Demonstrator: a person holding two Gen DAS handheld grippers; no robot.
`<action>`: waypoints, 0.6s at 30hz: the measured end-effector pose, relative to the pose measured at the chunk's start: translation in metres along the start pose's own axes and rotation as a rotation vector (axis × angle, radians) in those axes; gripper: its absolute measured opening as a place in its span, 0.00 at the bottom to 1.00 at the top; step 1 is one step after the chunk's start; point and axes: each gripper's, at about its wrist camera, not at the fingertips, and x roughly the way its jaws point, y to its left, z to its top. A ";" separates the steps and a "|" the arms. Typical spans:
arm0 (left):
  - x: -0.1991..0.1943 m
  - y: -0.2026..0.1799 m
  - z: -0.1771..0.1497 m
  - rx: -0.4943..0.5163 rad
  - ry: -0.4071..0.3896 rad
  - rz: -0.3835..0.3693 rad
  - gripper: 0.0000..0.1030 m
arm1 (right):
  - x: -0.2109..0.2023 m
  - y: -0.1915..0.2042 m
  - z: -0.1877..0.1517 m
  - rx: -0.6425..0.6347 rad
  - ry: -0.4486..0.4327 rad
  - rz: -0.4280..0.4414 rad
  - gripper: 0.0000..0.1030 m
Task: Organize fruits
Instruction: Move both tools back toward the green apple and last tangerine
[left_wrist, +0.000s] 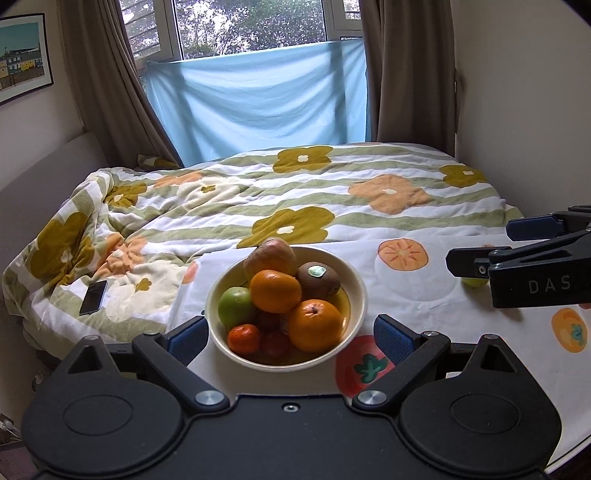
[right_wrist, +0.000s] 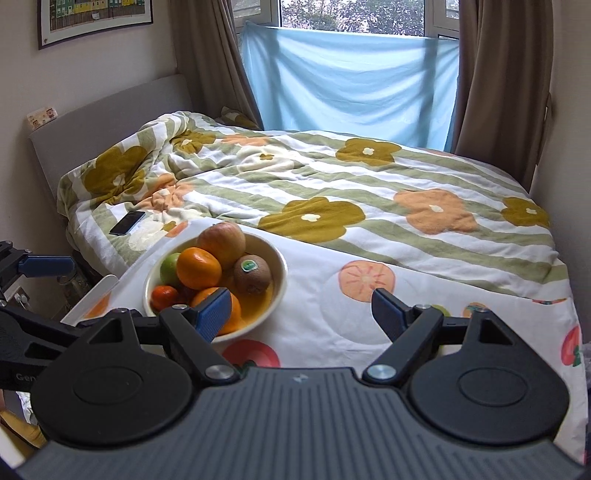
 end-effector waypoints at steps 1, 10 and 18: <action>-0.001 -0.009 0.001 -0.001 -0.002 -0.003 0.95 | -0.004 -0.010 -0.003 0.002 0.002 -0.004 0.95; 0.012 -0.080 0.005 0.036 -0.018 -0.072 0.95 | -0.025 -0.089 -0.030 0.011 0.019 -0.068 0.95; 0.056 -0.132 0.010 0.116 -0.039 -0.127 0.95 | -0.009 -0.142 -0.063 0.023 0.049 -0.105 0.95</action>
